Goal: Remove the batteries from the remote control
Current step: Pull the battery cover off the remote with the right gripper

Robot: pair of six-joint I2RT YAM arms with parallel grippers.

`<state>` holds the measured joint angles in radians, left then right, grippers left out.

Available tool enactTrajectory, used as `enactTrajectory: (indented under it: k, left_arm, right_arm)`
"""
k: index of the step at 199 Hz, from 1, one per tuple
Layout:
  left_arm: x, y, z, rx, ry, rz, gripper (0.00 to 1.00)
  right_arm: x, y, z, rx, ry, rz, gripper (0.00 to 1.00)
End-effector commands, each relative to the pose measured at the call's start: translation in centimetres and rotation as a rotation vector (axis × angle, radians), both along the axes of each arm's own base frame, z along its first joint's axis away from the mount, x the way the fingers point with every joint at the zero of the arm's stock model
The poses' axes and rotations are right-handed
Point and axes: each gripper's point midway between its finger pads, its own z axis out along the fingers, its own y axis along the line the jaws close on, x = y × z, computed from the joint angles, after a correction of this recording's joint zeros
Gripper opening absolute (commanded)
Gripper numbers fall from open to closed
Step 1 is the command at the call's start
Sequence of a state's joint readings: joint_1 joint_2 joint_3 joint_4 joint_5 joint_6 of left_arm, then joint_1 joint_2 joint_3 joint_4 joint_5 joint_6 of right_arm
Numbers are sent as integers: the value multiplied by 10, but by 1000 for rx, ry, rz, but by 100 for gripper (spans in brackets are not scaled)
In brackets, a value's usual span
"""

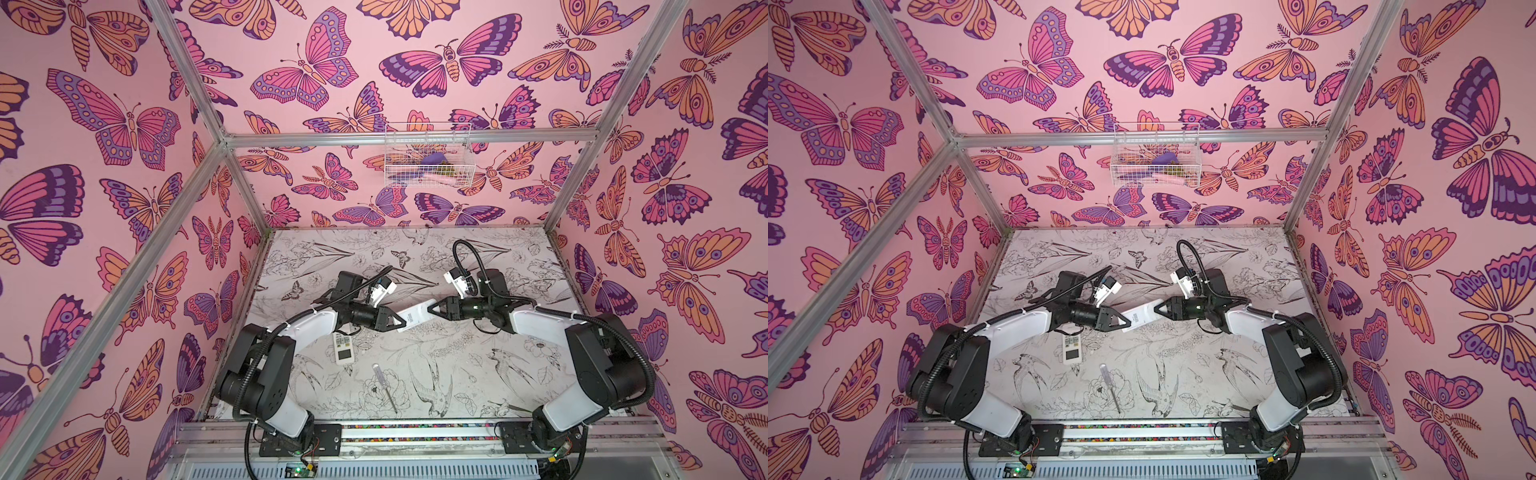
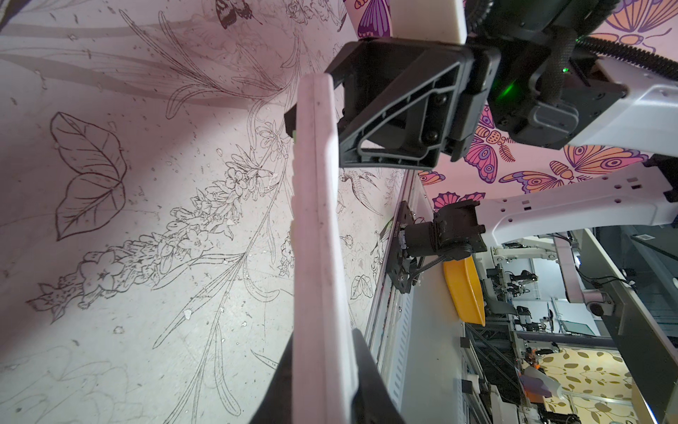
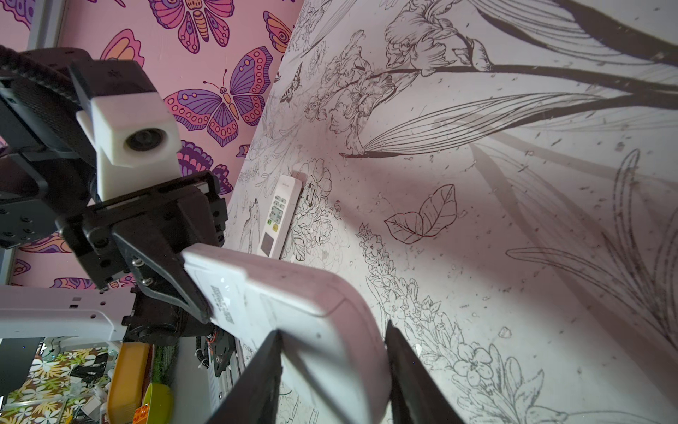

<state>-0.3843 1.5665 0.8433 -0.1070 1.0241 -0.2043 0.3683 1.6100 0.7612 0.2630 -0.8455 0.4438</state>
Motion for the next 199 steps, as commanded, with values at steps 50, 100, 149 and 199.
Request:
enactTrajectory:
  k: [50, 100, 149, 199]
  left_arm:
    - [-3, -5, 3, -13, -28, -36, 0]
    - [0, -3, -3, 20, -30, -17, 0]
    - [9, 0, -17, 104, -12, 41, 0]
    - [8, 0, -21, 127, -13, 40, 0]
  right_arm:
    - [-2, 0, -5, -13, -11, 11, 36]
    - [-6, -6, -3, -39, -24, 6, 38]
    - [-9, -10, -10, -50, -7, 3, 38]
    - [-9, -12, -5, -47, -20, 0, 38]
